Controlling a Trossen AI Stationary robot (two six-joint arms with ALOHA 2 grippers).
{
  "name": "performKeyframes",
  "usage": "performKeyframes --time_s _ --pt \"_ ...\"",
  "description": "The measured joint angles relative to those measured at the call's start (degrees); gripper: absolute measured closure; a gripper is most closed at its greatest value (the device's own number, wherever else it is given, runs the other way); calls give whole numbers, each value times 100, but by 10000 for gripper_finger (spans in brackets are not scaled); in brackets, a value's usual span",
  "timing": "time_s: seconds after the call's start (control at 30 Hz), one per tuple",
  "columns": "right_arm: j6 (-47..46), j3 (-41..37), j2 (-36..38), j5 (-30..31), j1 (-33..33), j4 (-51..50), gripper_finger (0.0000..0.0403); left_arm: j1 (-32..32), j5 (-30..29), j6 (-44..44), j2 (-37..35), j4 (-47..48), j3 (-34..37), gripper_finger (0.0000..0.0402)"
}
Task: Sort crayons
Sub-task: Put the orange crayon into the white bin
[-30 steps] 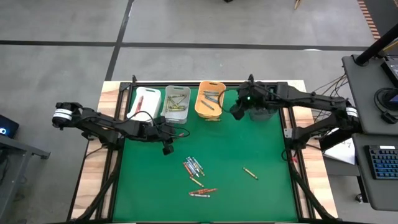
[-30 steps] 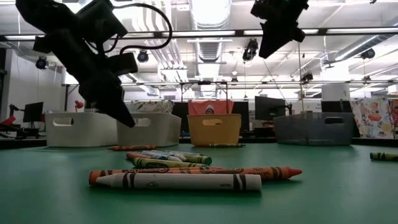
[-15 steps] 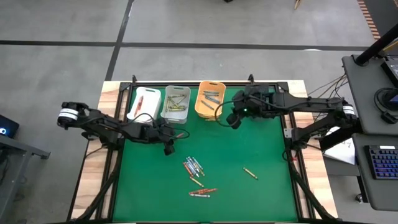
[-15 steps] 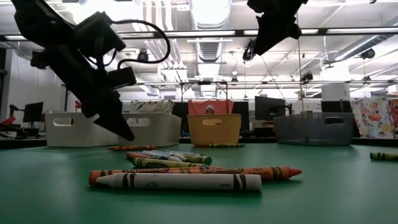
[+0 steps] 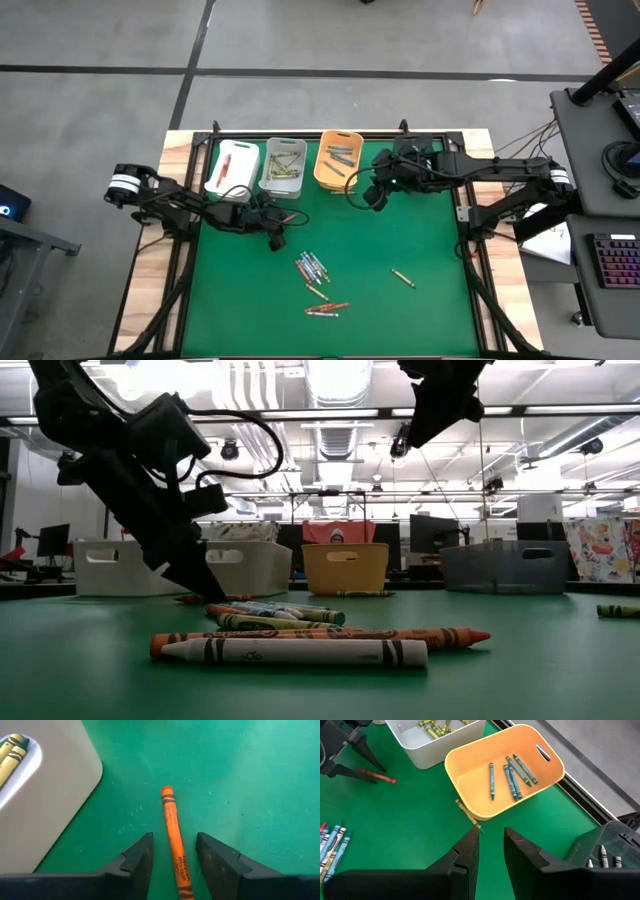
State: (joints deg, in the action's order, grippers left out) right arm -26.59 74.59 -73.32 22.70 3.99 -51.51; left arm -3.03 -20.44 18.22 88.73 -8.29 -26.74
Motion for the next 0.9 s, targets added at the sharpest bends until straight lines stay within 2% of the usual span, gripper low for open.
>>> performKeyframes --time_s 0.47,0.9 --pt "15 0 0 -2 0 0 323 -23 103 -13 -175 105 13 392" --pt "17 -13 0 -4 -1 5 323 -200 236 -51 -882 325 40 399"
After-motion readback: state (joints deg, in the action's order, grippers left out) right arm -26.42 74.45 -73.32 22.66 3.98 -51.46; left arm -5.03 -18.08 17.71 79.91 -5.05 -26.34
